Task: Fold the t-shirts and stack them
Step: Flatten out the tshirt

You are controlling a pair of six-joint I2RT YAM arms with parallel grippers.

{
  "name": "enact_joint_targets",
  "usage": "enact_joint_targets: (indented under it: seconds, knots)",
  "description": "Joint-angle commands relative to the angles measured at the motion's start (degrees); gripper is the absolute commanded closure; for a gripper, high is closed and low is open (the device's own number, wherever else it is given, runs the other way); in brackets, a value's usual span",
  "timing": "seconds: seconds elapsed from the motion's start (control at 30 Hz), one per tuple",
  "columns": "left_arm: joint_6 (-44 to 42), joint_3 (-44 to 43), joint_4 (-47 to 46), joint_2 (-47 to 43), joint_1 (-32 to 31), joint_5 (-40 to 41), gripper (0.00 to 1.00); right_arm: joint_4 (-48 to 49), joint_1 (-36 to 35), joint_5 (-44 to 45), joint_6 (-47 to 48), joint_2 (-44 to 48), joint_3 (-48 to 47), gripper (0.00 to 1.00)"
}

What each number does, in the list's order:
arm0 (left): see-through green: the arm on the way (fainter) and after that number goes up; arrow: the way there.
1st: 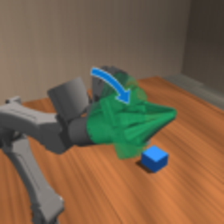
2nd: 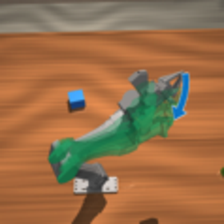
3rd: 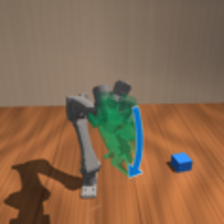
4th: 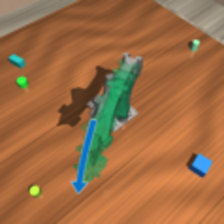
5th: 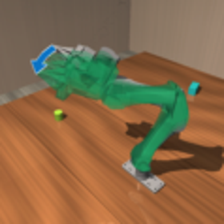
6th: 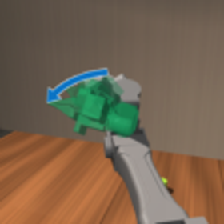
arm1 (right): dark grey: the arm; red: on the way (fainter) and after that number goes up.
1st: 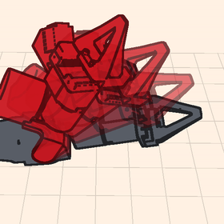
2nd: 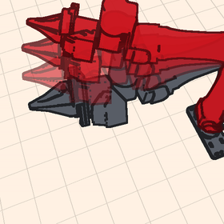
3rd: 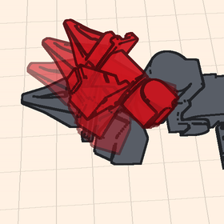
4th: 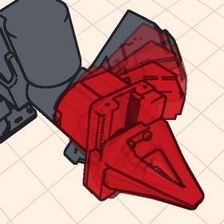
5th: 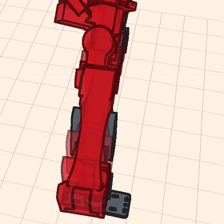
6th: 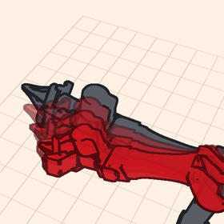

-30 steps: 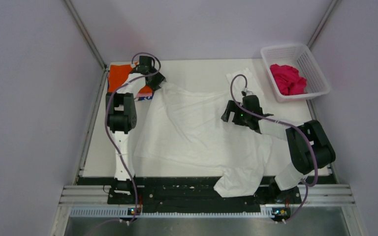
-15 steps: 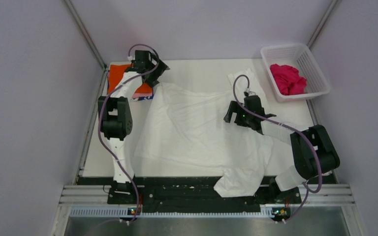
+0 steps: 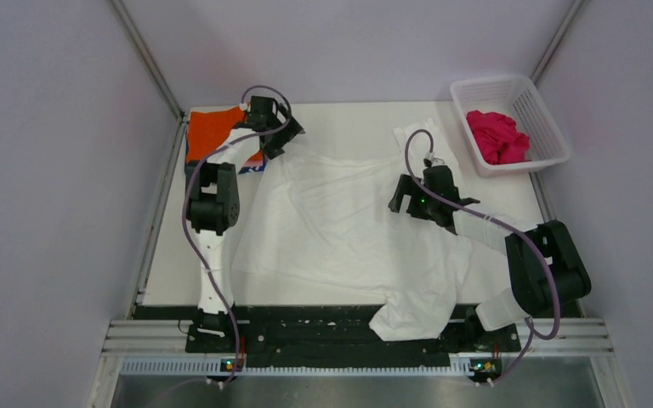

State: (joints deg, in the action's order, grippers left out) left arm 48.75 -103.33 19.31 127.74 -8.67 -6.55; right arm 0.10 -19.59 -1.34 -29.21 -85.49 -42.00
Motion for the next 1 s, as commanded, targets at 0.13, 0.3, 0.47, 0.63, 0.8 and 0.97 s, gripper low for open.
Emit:
enact_joint_targets:
  seconds: [0.13,0.3,0.47,0.63,0.8,0.97]
  knots:
    - [-1.92,-21.74,-1.43,14.14,2.08,5.00,0.01,-1.68,0.01,4.41,1.21,1.03,-0.99,0.01]
    - [-0.75,-27.83,-7.09,16.14,2.73,5.91,0.01,-2.34,0.16,6.18,1.74,1.54,-0.99,0.01]
    - [-3.27,-27.21,-4.46,12.01,2.08,3.93,0.01,-2.25,0.04,5.73,1.66,1.80,-1.51,0.01]
    - [-9.75,-17.39,0.67,1.01,-0.60,4.83,0.01,-3.81,0.09,7.73,2.19,3.49,-4.33,0.01]
    - [-14.47,0.41,1.04,-13.06,-4.15,10.03,0.01,-8.24,1.76,10.75,3.13,2.61,-10.49,0.01]
    - [-15.54,16.45,-3.11,-20.37,-5.48,3.14,0.01,-10.55,5.05,11.75,4.71,-1.40,-15.23,0.01]
